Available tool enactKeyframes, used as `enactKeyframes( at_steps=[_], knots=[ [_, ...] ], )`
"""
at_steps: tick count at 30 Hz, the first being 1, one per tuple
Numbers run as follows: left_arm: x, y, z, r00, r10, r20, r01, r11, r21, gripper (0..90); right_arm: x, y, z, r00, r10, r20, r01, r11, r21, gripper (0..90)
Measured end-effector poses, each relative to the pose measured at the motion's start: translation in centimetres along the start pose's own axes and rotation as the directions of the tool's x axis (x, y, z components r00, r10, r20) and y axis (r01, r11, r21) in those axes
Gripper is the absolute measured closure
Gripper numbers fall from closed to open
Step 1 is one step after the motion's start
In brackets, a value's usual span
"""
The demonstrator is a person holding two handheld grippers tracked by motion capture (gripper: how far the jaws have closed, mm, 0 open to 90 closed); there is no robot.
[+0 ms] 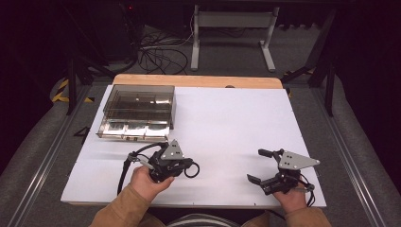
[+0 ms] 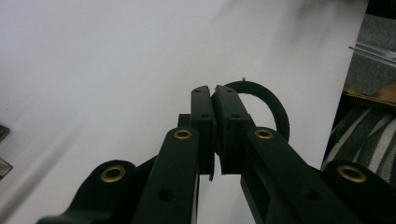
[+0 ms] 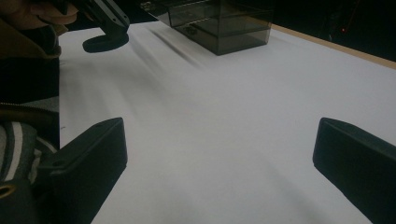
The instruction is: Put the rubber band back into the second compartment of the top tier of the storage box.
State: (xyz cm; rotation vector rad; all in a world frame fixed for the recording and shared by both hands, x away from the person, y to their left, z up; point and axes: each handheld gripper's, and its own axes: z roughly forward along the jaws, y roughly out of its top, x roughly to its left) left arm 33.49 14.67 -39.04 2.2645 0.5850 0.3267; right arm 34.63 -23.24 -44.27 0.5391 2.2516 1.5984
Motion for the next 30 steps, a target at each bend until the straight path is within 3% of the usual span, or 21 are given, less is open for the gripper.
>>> enactKeyframes(
  at_steps=[17, 30],
  knots=[
    [0.2, 0.3, -0.9, 1.0000, 0.005, -0.005, -0.005, 0.9999, -0.012, 86.4, 0.0, 0.0, 0.0, 1.0000, -0.001, -0.001, 0.001, 1.0000, 0.002, 3.6],
    [1.2, 0.3, -2.7, 0.9989, -0.020, -0.043, 0.018, 0.9988, -0.045, 86.4, 0.0, 0.0, 0.0, 1.0000, -0.002, -0.001, 0.002, 1.0000, 0.003, 3.5]
  ],
)
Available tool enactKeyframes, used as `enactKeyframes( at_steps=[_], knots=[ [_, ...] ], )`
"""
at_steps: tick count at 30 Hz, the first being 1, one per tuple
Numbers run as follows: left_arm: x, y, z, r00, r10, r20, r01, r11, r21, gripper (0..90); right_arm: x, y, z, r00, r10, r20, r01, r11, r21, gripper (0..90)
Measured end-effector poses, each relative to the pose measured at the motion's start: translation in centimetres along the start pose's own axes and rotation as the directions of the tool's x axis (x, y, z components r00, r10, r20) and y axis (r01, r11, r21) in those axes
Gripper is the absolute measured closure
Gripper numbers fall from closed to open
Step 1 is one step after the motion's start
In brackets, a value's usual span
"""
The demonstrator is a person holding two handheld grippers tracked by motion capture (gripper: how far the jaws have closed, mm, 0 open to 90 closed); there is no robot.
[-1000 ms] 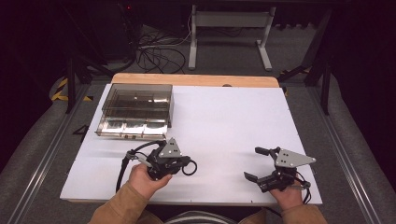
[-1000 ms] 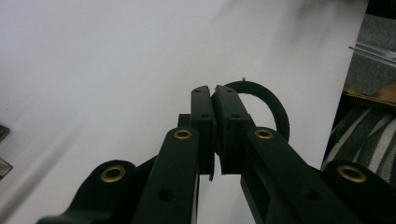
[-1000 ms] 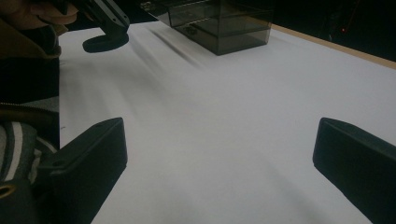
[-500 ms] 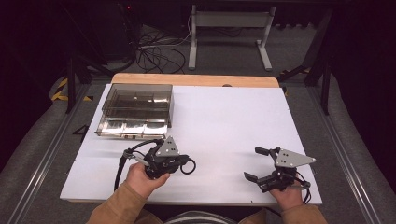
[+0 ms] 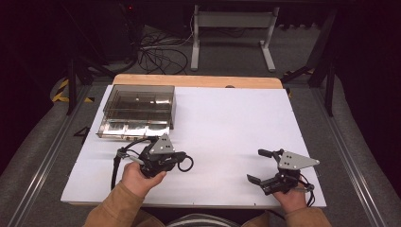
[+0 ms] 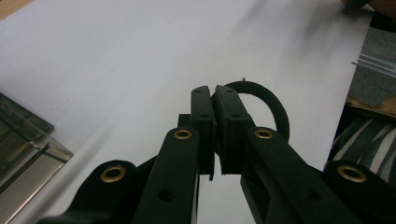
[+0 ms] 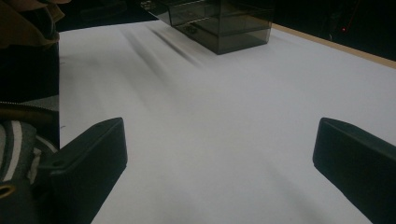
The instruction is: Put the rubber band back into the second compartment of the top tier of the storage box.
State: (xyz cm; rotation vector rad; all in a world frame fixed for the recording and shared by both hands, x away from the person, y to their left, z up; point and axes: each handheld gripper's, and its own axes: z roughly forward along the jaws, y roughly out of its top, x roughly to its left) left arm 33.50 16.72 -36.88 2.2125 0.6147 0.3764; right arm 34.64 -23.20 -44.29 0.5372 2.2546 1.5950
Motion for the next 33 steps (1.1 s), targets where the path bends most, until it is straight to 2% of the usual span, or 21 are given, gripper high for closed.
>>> enactKeyframes(
  at_steps=[9, 20, 33],
  knots=[
    [1.2, -0.1, -1.5, 0.9988, -0.024, -0.042, 0.023, 0.9994, -0.024, 86.4, 0.0, 0.0, 0.0, 1.0000, -0.001, -0.001, 0.001, 1.0000, 0.001, 3.5],
    [2.6, -0.4, -3.2, 0.9946, -0.056, -0.088, 0.052, 0.9976, -0.045, 86.3, 0.0, 0.0, 0.0, 1.0000, -0.001, -0.002, 0.001, 1.0000, 0.002, 3.5],
    [4.1, -1.0, -4.9, 0.9856, -0.098, -0.137, 0.089, 0.9934, -0.072, 86.3, 0.0, 0.0, 0.1, 1.0000, 0.001, -0.003, -0.001, 1.0000, 0.004, 3.5]
  ],
)
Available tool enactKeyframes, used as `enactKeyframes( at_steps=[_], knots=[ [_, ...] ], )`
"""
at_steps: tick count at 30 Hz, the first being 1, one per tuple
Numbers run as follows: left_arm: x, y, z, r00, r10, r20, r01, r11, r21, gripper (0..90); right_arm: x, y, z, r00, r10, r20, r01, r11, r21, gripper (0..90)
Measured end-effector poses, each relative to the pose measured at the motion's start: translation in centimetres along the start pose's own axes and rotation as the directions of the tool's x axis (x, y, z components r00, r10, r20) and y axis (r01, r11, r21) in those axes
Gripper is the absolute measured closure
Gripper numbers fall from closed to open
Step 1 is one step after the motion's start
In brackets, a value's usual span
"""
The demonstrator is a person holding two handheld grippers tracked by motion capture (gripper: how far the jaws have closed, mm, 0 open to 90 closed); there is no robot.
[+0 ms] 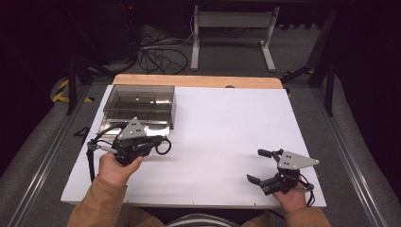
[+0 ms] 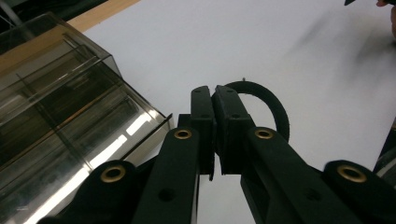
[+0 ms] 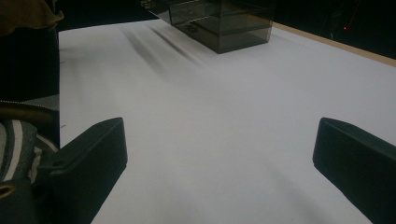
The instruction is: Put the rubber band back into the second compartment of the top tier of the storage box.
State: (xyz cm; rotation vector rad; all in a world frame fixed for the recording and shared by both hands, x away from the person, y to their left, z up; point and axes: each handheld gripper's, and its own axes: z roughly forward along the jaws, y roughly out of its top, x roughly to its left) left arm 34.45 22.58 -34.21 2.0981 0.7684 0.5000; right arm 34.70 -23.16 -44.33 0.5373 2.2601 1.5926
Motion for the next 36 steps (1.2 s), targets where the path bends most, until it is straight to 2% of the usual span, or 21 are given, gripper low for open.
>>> enactKeyframes(
  at_steps=[10, 21, 28, 36],
  knots=[
    [1.4, -0.3, -1.0, 0.9988, -0.033, -0.035, 0.033, 0.9993, -0.016, 86.3, 0.0, 0.0, 0.1, 1.0000, 0.005, -0.001, -0.005, 1.0000, 0.000, 3.5],
    [2.9, -0.8, -1.7, 0.9936, -0.078, -0.081, 0.075, 0.9965, -0.037, 86.3, -0.1, -0.1, 0.1, 1.0000, 0.005, -0.001, -0.005, 1.0000, 0.002, 3.5],
    [4.0, -1.4, -1.5, 0.9859, -0.118, -0.118, 0.114, 0.9924, -0.047, 86.4, -0.1, -0.1, 0.1, 1.0000, 0.004, -0.003, -0.004, 1.0000, 0.003, 3.5],
    [5.0, -2.0, -1.6, 0.9759, -0.140, -0.167, 0.133, 0.9897, -0.053, 86.3, 0.0, -0.1, 0.1, 1.0000, 0.002, -0.003, -0.002, 1.0000, 0.004, 3.5]
  ],
)
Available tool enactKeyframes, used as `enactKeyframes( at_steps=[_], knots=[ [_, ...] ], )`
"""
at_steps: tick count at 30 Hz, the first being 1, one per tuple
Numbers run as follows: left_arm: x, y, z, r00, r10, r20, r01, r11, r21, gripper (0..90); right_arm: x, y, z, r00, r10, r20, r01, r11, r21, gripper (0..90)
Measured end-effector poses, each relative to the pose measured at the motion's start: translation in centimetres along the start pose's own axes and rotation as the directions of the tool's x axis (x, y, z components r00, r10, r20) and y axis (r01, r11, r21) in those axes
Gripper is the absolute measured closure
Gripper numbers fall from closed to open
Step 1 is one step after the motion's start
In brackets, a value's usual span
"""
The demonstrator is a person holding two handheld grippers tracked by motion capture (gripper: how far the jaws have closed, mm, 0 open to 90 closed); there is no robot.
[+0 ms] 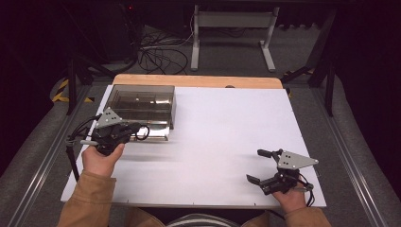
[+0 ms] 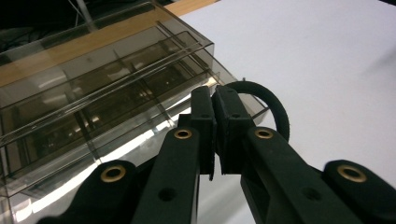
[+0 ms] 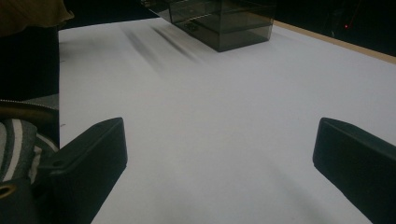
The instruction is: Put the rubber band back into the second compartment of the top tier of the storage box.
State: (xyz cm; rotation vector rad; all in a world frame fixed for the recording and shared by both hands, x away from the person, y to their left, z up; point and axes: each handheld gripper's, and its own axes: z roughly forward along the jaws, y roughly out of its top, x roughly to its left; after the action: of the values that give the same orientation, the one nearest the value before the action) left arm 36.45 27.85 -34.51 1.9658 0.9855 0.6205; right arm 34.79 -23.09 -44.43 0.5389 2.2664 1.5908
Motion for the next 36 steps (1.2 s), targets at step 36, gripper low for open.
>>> enactKeyframes(
  at_steps=[36],
  knots=[
    [4.1, -2.8, 1.9, 0.9898, -0.113, -0.086, 0.112, 0.9935, -0.021, 86.3, 0.0, 0.0, 0.1, 1.0000, -0.002, -0.002, 0.003, 1.0000, 0.006, 3.6]
  ],
)
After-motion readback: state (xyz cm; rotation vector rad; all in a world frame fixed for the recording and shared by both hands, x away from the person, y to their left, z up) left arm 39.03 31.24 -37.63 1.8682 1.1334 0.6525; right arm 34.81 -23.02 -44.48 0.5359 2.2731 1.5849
